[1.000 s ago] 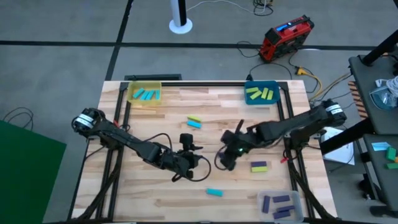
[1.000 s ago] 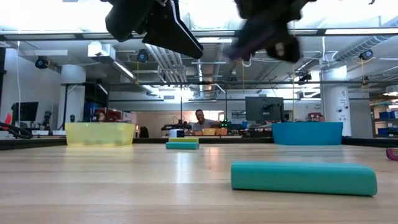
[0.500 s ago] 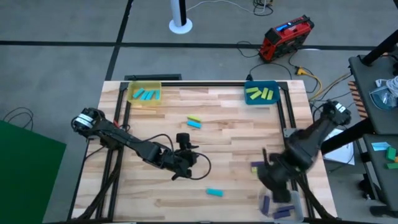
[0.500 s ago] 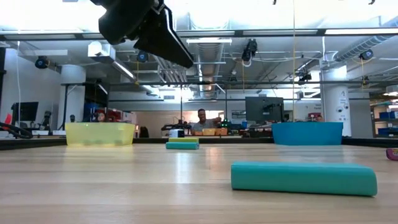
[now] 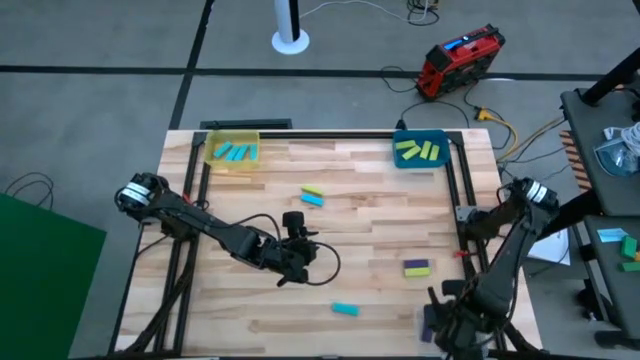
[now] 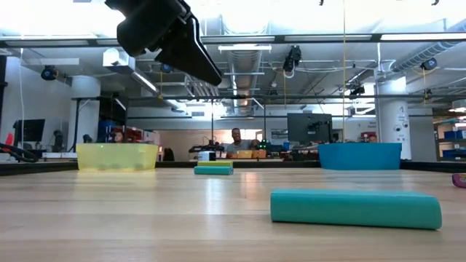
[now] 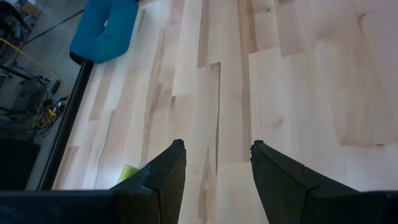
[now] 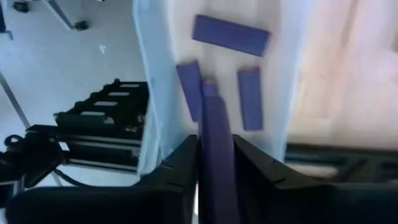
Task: Sort blocks
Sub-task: Put the blue block into the transparent bin, then put the green block into the blue bin
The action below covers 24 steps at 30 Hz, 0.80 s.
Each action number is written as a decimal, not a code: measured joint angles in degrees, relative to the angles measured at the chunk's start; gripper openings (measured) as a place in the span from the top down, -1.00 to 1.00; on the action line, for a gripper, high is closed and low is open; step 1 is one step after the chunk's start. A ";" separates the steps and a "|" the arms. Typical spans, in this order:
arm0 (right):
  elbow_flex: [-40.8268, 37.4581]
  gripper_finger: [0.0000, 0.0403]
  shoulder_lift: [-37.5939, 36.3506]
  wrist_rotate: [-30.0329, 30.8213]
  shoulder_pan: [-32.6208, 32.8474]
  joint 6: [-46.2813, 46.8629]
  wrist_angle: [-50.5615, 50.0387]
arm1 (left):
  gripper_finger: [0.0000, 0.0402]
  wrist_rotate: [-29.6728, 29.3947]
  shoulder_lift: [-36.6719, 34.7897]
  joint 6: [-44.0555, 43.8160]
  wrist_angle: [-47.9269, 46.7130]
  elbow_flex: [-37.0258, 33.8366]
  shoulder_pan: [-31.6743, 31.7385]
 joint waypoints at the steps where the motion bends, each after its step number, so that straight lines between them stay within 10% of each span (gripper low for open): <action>1: 0.00 0.58 0.77 0.02 0.31 0.01 1.08 | 0.20 0.00 0.00 0.00 -0.12 0.00 0.02; 10: 0.00 0.37 4.79 -0.62 0.62 -0.14 3.35 | 0.20 0.01 0.00 0.00 -0.84 0.00 0.11; 24: 2.82 0.89 -4.98 8.15 -15.68 1.82 -4.56 | 0.21 4.65 -1.15 -2.35 -4.42 0.04 2.24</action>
